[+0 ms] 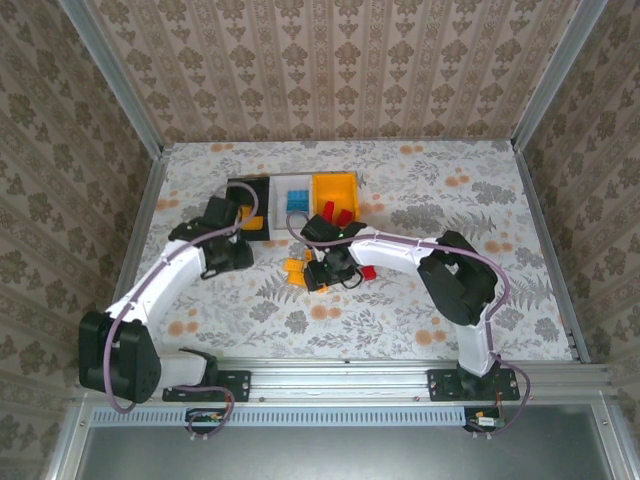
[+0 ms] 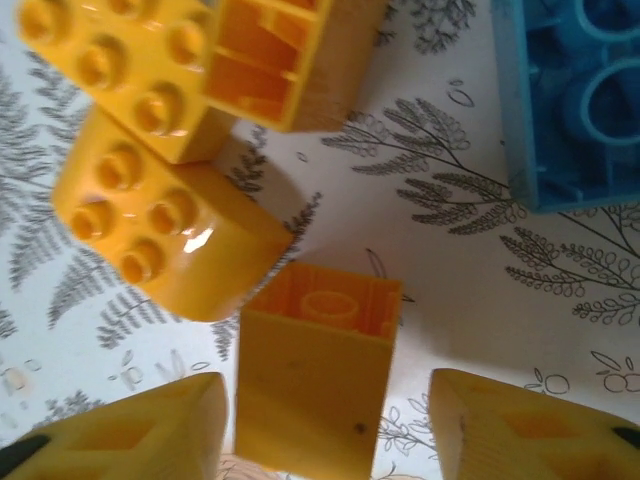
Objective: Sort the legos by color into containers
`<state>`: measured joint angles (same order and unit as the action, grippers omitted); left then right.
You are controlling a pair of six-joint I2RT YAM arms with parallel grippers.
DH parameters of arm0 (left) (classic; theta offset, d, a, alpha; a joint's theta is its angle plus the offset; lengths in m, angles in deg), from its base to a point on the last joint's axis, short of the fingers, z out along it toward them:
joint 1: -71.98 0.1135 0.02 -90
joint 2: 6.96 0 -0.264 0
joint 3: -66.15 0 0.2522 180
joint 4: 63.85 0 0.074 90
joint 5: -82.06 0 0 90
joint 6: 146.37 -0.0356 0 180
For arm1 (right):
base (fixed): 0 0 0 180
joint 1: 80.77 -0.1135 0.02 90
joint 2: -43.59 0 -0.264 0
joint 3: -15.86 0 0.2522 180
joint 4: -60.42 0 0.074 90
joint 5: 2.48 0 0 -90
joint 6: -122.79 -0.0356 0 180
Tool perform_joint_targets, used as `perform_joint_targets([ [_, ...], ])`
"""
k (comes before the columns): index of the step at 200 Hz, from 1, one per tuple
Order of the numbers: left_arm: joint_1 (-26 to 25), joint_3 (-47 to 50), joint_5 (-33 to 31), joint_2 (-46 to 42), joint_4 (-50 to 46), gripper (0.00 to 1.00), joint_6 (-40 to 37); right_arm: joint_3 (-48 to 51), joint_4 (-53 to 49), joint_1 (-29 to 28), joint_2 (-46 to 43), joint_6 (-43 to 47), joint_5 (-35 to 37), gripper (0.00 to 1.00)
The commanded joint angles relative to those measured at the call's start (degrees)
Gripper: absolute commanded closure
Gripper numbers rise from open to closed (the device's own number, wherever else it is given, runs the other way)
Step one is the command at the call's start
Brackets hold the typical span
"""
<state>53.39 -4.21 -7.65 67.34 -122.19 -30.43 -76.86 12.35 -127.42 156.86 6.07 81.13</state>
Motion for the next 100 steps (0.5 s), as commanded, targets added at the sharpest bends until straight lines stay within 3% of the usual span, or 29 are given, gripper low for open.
perform_joint_targets([
  [1, 0.4, -7.9, 1.2, 4.5, -3.0, 0.71, -4.4, -1.0, -2.5, -0.1, 1.5, 0.1, 3.0, 0.51],
  [26, 0.2, -16.4, 3.1, 10.8, -2.6, 0.71, -5.6, 0.1, -2.4, -0.1, 0.8, -0.7, 3.9, 0.59],
  [100, -3.5, -38.1, 4.9, 34.7, -2.8, 0.71, -9.4, 13.6, 0.8, -0.1, -14.3, -4.0, 4.8, 0.65],
])
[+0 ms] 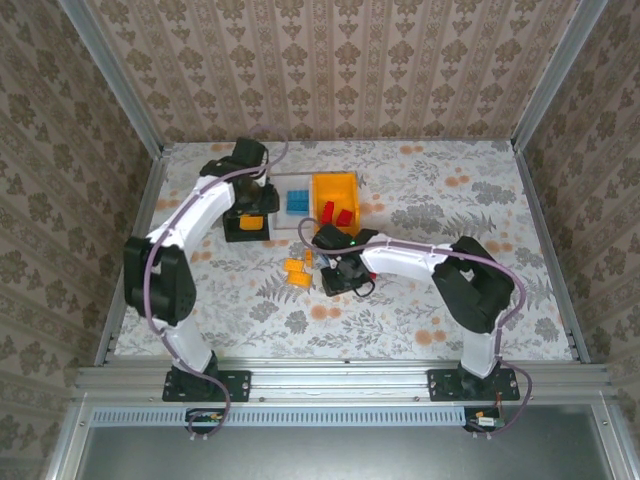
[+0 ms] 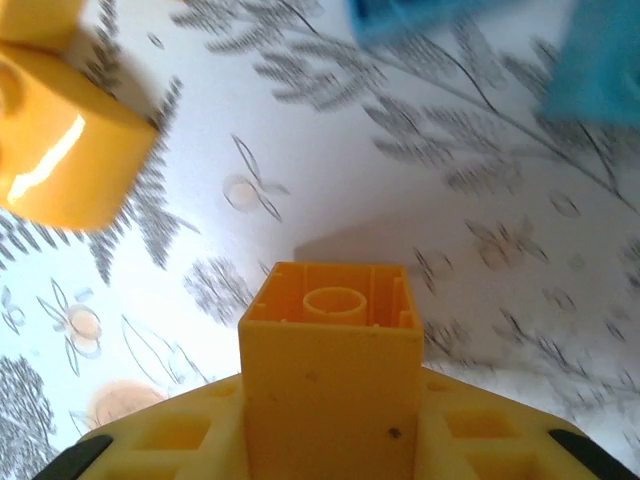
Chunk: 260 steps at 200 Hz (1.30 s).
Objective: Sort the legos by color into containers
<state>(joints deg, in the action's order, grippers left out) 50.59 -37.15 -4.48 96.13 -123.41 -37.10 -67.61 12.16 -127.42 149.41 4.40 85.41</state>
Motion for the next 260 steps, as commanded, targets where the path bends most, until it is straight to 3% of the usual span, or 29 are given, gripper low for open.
perform_joint_targets([
  [1, -0.7, -5.4, 1.8, 6.3, -1.6, 0.71, -2.8, 4.7, 1.2, -0.1, -7.1, -2.4, 0.3, 0.65],
  [42, -1.5, -14.8, 2.7, 17.3, -3.7, 0.69, -4.0, 9.0, 7.3, 2.2, -14.5, -7.0, -10.6, 0.65],
  [65, -1.6, -17.7, 3.1, 20.3, -4.9, 0.58, -4.2, 7.8, 9.2, 4.1, -15.0, -10.7, -17.2, 0.65],
  [116, -0.4, -18.2, 5.8, 17.7, -5.6, 0.3, -3.5, -0.2, 9.7, 5.1, -12.0, -12.4, -21.8, 0.65],
  [143, 1.7, -14.2, 6.9, 8.7, -4.7, 0.24, -1.9, -6.6, 10.6, 5.3, -7.3, -12.5, -23.3, 0.65],
  [194, 10.8, 5.6, 5.9, -21.0, 0.1, 0.19, -0.2, -25.0, 16.0, 5.1, 10.1, -14.2, -28.4, 0.65],
  [260, 11.9, 26.4, 9.0, -45.2, -1.2, 0.17, 2.2, -59.2, 12.7, 5.3, 33.2, -13.7, -25.9, 0.65],
])
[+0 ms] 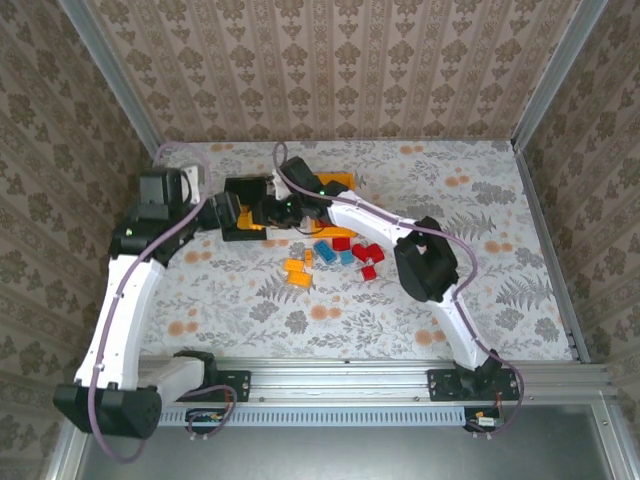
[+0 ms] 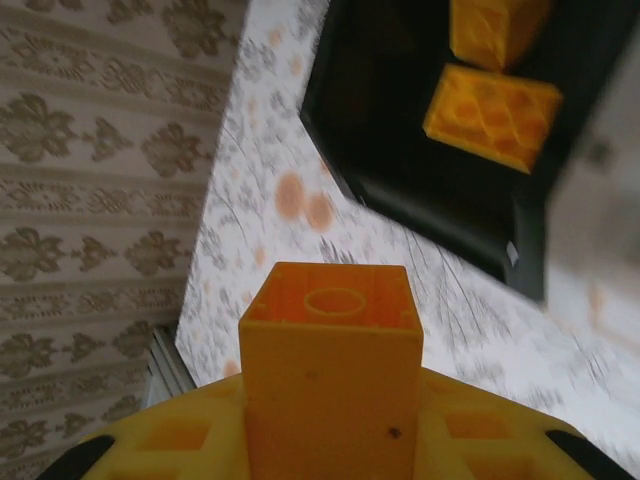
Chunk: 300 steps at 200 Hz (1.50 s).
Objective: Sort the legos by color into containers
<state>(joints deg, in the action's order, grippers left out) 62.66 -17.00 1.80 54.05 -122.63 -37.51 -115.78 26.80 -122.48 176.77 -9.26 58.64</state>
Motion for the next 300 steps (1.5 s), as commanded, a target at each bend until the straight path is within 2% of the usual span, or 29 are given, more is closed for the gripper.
perform_joint_targets([
  [1, -0.1, 6.5, 2.8, -3.2, -2.0, 0.17, 2.7, -11.7, -2.1, 0.4, 6.1, -0.1, 0.9, 0.65],
  [25, -0.5, 10.8, 3.8, -7.3, -3.3, 0.17, 3.6, -26.1, -5.6, 0.5, 15.2, -0.2, 4.2, 0.62],
  [51, -0.6, 12.2, 3.5, -8.8, -6.0, 0.16, 2.5, -38.5, -6.5, 1.2, 24.0, -3.4, 4.7, 0.4],
  [70, -0.5, 12.3, 2.1, -10.0, -7.3, 0.16, 1.6, -39.6, -6.3, 1.5, 24.7, -3.9, 5.6, 0.36],
  [91, -0.6, 12.6, 1.9, -10.4, -7.3, 0.15, 1.2, -37.2, -8.0, 1.5, 21.2, -1.1, 6.7, 0.36],
  [107, -1.1, 13.0, 3.5, -9.2, -6.4, 0.15, 1.1, -30.4, -8.2, 1.5, 15.5, 1.2, 7.5, 0.36],
  [117, -2.8, 13.3, 3.0, -8.3, -5.6, 0.16, 1.3, -22.4, -6.1, 1.5, 9.6, 2.6, 8.2, 0.36],
  [151, -13.8, 14.6, -2.9, -3.1, -1.5, 0.16, 2.6, 7.7, 1.7, 3.4, -13.1, 4.6, 13.0, 0.36],
  [172, -20.1, 14.7, -4.9, 2.8, 1.6, 0.18, 3.8, 22.8, 0.6, 6.1, -24.6, 5.3, 15.6, 0.35],
  [209, -26.7, 11.0, -6.2, 16.6, 6.7, 0.27, 4.7, 45.1, -0.8, 10.7, -39.9, 6.6, 16.3, 0.35],
  [253, -30.3, 0.5, -9.9, 33.6, 6.4, 0.34, 3.3, 61.7, -1.2, 11.8, -53.0, 6.7, 17.4, 0.35],
  [269, -30.6, -2.4, -10.9, 38.5, 5.9, 0.36, 2.9, 65.2, -1.8, 11.9, -58.1, 6.6, 18.2, 0.35],
  [300, -30.7, -6.9, -10.8, 45.5, 5.3, 0.42, 2.9, 69.1, -3.2, 12.6, -62.6, 7.2, 18.5, 0.34],
])
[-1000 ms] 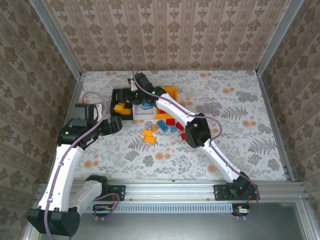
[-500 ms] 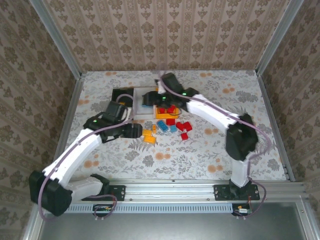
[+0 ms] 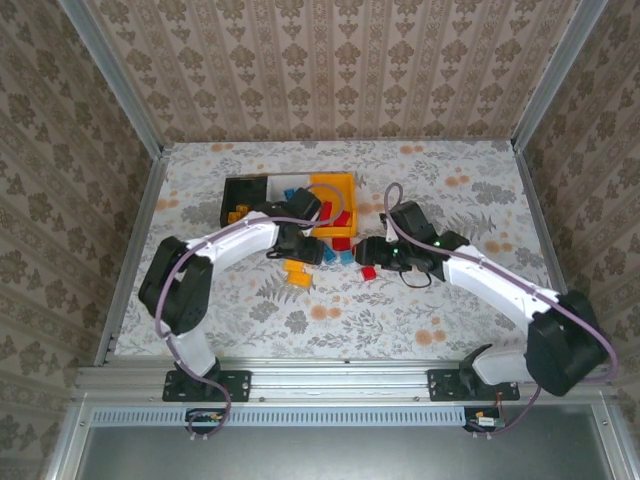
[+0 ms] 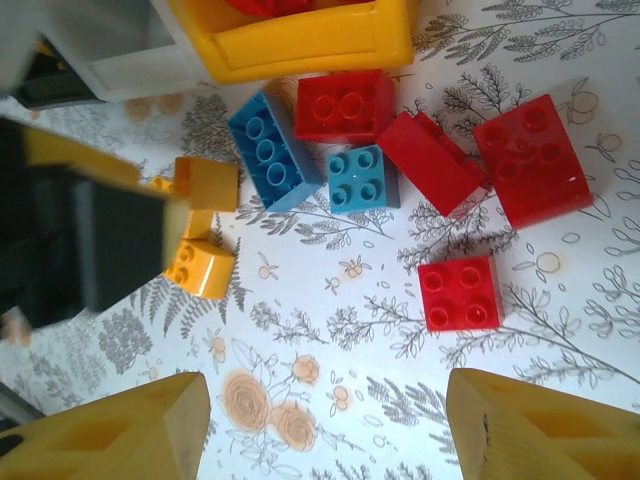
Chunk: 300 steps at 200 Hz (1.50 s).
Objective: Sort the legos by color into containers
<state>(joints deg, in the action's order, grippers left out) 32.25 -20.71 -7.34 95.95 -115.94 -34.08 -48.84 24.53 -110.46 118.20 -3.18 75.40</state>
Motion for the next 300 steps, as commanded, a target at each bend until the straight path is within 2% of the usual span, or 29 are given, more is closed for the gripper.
perform_joint_targets([
  [1, -0.4, -3.3, -1.7, 3.8, -1.5, 0.42, -0.6, 2.3, -0.9, 0.7, -4.2, 1.1, 1.7, 0.34],
  [60, -0.3, -6.0, -1.9, 8.6, -1.9, 0.64, -0.9, 5.2, -0.1, 1.1, -6.4, 0.3, 1.3, 0.34],
  [87, 0.3, -6.0, -1.1, 8.8, -1.3, 0.85, -1.2, 5.4, 0.3, 1.1, -6.8, -0.3, 1.1, 0.34],
  [95, 0.6, -6.0, -0.8, 8.5, -1.5, 0.88, -1.2, 5.5, 0.7, 1.0, -6.6, -0.6, 0.6, 0.34],
  [122, 1.2, -5.3, -1.1, 3.9, -3.8, 0.9, -1.6, 4.2, 1.1, 0.0, -3.5, -1.0, -0.5, 0.34],
  [146, 3.2, -3.2, -1.8, -4.6, -6.3, 0.9, -2.3, -1.8, -3.0, -3.1, 3.9, 2.2, 1.2, 0.34],
  [163, 6.9, -2.3, -0.9, -10.7, -8.1, 0.9, -3.5, -7.7, -9.6, -4.6, 11.7, 4.4, 5.3, 0.34],
  [188, 15.8, -3.7, -0.4, -15.3, -11.0, 0.89, -6.6, -14.1, -17.4, -6.9, 19.4, 6.8, 12.4, 0.34],
  [214, 24.0, -7.4, 2.8, -14.0, -11.9, 0.89, -9.4, -17.3, -21.5, -9.1, 24.2, 8.1, 18.3, 0.34],
  [242, 28.9, -11.2, 5.0, -9.5, -11.4, 0.89, -10.9, -19.3, -23.3, -10.0, 28.2, 8.7, 22.3, 0.35],
  [268, 31.0, -13.3, 6.7, -5.8, -9.9, 0.89, -11.5, -21.0, -24.2, -10.5, 31.0, 9.3, 23.6, 0.35],
  [300, 31.2, -15.4, 8.4, -1.4, -8.0, 0.89, -11.4, -21.7, -23.3, -10.4, 33.5, 9.9, 24.5, 0.36],
])
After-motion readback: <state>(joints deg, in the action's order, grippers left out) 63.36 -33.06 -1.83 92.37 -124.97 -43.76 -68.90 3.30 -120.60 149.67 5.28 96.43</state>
